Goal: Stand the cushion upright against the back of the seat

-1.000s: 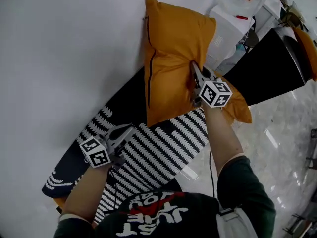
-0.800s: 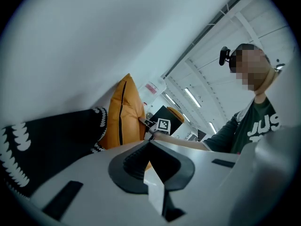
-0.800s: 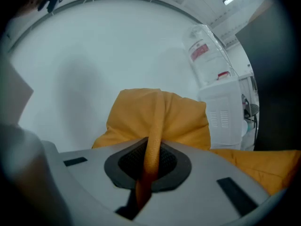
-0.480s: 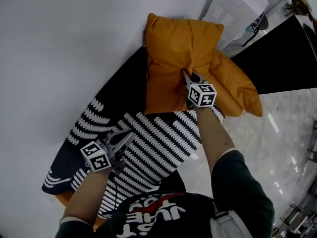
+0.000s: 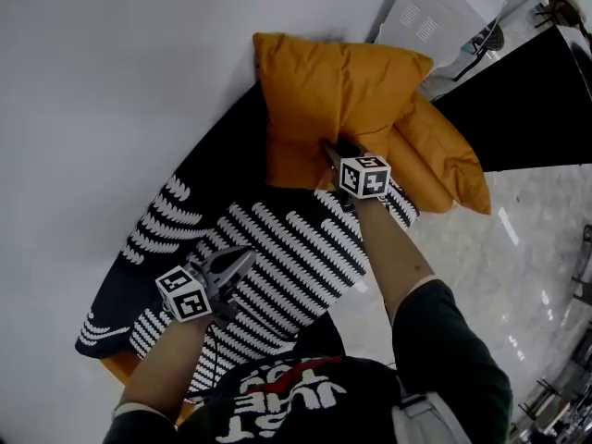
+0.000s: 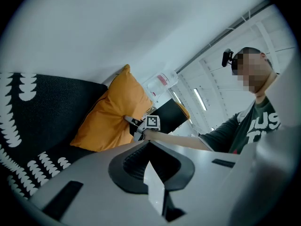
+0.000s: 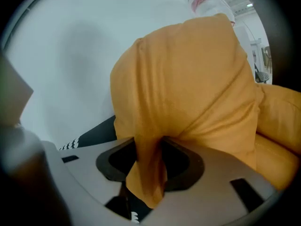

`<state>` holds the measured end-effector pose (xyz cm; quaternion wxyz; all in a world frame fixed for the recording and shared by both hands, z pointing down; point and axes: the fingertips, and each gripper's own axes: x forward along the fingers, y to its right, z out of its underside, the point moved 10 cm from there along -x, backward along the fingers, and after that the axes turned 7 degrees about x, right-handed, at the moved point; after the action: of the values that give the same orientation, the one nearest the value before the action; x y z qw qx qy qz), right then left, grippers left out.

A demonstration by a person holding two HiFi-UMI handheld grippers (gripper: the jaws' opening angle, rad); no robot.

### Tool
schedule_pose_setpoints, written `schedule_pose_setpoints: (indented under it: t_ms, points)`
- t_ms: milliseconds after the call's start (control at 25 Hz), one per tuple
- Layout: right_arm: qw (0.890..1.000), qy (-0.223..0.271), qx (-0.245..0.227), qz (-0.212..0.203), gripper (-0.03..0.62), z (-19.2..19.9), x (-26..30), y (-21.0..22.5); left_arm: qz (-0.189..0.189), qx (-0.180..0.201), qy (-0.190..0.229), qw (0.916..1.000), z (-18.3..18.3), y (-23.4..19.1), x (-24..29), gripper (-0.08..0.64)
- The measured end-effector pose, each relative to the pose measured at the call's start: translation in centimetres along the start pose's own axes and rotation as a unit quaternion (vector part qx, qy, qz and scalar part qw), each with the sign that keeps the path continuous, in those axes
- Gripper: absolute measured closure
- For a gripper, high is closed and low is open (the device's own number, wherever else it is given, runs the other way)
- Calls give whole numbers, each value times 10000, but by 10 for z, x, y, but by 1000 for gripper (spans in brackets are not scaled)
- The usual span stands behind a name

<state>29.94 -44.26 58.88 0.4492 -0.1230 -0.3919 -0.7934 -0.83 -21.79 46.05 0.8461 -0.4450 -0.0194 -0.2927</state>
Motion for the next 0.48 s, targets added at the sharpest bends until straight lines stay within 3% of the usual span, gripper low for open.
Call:
schedule_pose_setpoints:
  t_ms: [160, 480]
  points:
    - [9994, -11, -335, -98, 316, -3, -24, -11, 9, 41, 65, 10000, 0, 10, -3, 549]
    - [9970, 294, -690, 182, 295, 7, -88, -29, -64, 354, 335, 9988, -11, 40, -25, 549]
